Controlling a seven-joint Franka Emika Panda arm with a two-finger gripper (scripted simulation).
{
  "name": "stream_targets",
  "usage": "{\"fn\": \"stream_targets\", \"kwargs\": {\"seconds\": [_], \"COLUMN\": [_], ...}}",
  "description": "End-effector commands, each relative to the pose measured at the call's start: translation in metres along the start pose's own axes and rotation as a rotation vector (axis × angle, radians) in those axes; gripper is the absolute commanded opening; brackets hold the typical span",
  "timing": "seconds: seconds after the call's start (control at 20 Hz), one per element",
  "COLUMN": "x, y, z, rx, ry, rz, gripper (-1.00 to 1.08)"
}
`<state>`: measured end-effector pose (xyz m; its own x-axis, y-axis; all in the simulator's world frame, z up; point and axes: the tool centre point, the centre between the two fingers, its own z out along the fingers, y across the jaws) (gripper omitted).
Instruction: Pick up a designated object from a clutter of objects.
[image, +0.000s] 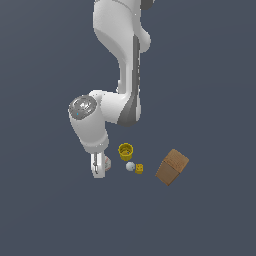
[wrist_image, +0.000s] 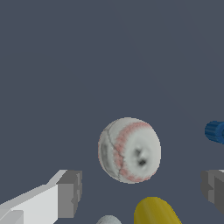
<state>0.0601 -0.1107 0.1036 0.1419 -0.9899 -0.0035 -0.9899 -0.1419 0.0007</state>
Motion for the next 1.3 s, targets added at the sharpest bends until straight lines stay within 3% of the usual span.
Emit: {"fn": "stream_targets", "kwargs": {"seconds": [0.0,0.4,1.1,1.15,1.25], "x": [0.002,0.003,0.004,0.004,0.004], "y": [0.0,0.0,0.0,0.0,0.0], "z": [0.004,0.009,0.056,0.056,0.056], "rx": [0.001,0.0,0.001,0.001,0.001], "ry": [0.002,0.003,0.003,0.003,0.003], "rz": [0.025,0.033,0.038,0.038,0.038], "gripper": [1.0,1.0,1.0,-1.0,-1.0]}}
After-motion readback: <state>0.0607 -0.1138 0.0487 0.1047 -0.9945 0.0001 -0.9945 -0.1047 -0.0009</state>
